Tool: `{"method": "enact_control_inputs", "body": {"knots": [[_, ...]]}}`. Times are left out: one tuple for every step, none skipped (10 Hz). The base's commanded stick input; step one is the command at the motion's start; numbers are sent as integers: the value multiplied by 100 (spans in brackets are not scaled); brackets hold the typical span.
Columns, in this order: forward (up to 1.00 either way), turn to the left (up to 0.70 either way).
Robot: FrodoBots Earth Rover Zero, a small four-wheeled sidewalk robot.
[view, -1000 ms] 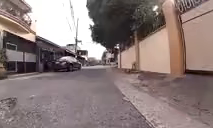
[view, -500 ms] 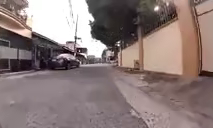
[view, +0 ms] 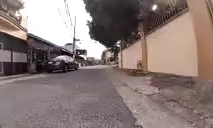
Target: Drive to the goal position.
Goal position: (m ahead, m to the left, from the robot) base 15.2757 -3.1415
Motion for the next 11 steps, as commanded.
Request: {"method": "enact_control_inputs", "body": {"knots": [[100,-2],[100,-1],[100,0],[100,0],[100,0],[100,0],[100,0],[100,0],[100,0],[100,0],[100,0]]}}
